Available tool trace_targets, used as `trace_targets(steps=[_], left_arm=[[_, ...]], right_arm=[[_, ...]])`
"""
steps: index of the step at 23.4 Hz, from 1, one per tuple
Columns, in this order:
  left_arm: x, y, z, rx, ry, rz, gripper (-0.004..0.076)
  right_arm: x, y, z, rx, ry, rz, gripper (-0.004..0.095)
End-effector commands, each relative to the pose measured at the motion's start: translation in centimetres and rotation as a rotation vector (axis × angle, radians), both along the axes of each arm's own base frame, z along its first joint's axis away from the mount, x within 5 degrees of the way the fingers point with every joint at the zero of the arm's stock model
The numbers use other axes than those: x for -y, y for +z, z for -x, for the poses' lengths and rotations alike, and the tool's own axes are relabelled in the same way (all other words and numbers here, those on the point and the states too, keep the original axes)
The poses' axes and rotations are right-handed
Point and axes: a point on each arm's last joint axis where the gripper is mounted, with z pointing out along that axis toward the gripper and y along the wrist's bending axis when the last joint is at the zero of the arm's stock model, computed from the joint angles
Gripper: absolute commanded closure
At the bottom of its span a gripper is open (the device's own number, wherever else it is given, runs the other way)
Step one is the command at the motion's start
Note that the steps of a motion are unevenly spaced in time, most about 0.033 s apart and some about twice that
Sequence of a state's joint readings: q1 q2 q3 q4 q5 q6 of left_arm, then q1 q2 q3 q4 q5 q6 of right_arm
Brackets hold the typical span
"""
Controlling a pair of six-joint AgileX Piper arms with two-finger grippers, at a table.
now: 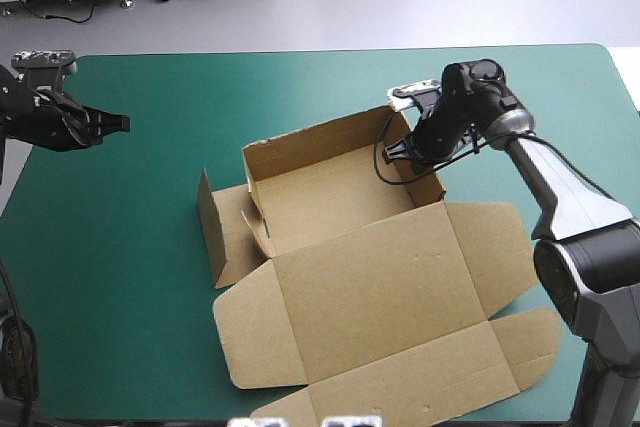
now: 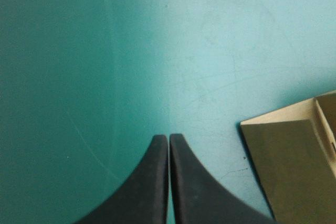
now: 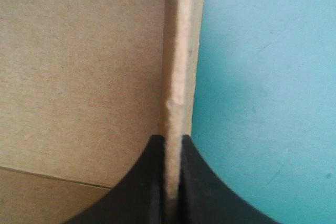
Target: Fold the box
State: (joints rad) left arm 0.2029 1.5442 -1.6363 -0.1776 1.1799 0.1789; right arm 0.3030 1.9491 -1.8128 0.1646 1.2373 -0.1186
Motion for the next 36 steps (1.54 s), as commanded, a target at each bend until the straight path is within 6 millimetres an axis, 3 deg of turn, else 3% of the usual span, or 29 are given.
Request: trace_targets(steps=[1,6,12,18,20,23,25,28,36], left_arm=[[0.3,1.8,0.5,0.092,-0.006,0.019,0.0724],[1.0,1.8,0.0,0.123,-0.068,0.075,0.0724],[1.6,0.7,-1.4,0.116,-0.130,0.158,0.0724],[2.4,0.5,-2.3,0.168,-0.206,0.244,0.0724],[3.2,0.2,-2.8,0.189,-0.263,0.344,0.0724],[4.4,-1.7,-2.8,0.203,-0.360,0.489,0.0724],[5.1,-3.2,-2.4,0.211,-0.394,0.577,0.0724],[6.1,-3.5,-0.8,0.283,-0.474,0.658,0.0724],[7.5,-0.2,4.0,0.357,-0.559,0.671,0.0729]], right_arm=[[2.6,6.7,1.5,0.153,-0.029,-0.110,0.0932],[5.9,10.9,3.3,0.266,-0.085,-0.153,0.0932],[7.9,16.0,7.1,0.399,-0.084,-0.287,0.0932],[8.4,19.5,11.1,0.515,-0.073,-0.287,0.0932],[8.5,20.7,12.6,0.556,-0.068,-0.292,0.0932],[8.7,22.4,15.2,0.623,-0.061,-0.294,0.0932],[8.9,22.9,16.0,0.646,-0.064,-0.284,0.0932],[8.8,23.1,16.3,0.651,-0.059,-0.297,0.0932],[8.5,22.8,15.9,0.636,-0.045,-0.321,0.0933]])
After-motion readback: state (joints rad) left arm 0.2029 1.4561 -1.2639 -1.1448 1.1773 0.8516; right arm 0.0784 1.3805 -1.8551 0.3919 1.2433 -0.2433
